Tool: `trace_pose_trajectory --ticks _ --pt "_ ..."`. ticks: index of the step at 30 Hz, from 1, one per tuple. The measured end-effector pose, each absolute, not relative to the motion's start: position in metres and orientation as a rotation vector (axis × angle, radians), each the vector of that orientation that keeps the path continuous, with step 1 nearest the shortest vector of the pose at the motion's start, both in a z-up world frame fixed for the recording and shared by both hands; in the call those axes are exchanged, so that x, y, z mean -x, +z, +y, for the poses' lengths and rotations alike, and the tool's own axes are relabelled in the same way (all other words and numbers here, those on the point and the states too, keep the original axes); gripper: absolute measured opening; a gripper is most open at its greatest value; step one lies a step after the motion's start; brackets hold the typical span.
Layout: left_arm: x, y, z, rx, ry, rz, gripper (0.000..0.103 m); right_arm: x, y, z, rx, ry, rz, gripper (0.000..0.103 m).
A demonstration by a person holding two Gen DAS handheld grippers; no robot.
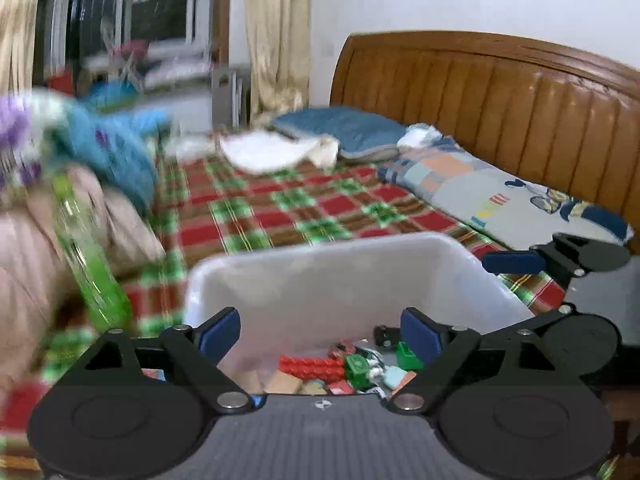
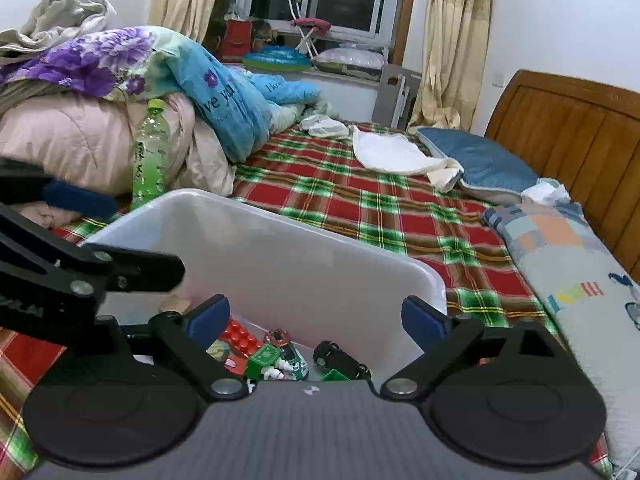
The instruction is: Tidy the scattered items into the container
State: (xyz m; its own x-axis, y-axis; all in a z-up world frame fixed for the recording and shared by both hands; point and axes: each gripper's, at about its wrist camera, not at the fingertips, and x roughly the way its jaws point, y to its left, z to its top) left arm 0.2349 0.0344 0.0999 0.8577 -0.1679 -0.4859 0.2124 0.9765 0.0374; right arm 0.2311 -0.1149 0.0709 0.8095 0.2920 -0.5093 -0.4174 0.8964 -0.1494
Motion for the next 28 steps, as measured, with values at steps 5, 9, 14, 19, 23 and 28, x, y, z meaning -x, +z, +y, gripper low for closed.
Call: trace_pose_trajectory --ticks 5,9,14,19,23,28 --pt "-0.19 0.121 0.025 -0.129 -0.211 0.366 0.09 -0.208 0.084 -0.12 0.252 0.376 0.465 0.1" --pt "-0.189 0.127 0.021 -0.098 -0.201 0.405 0.09 -0.195 0.09 -0.123 0.246 0.375 0.458 0.1" --pt "-0.204 0.12 0.022 -0.051 -0.195 0.546 0.09 -0.187 0.091 -0.125 0.239 0.376 0.467 0.1" --pt "-0.204 0.113 0.022 -0.056 -0.175 0.61 0.09 -0.18 0.084 -0.127 0.254 0.372 0.516 0.102" --pt "-0.201 0.109 0.019 -0.062 -0.177 0.621 0.09 -0.178 0.075 -0.129 0.262 0.366 0.548 0.102" --pt "-0.193 0.111 0.016 -0.063 -0.162 0.564 0.091 -0.177 0.071 -0.133 0.242 0.364 0.561 0.102"
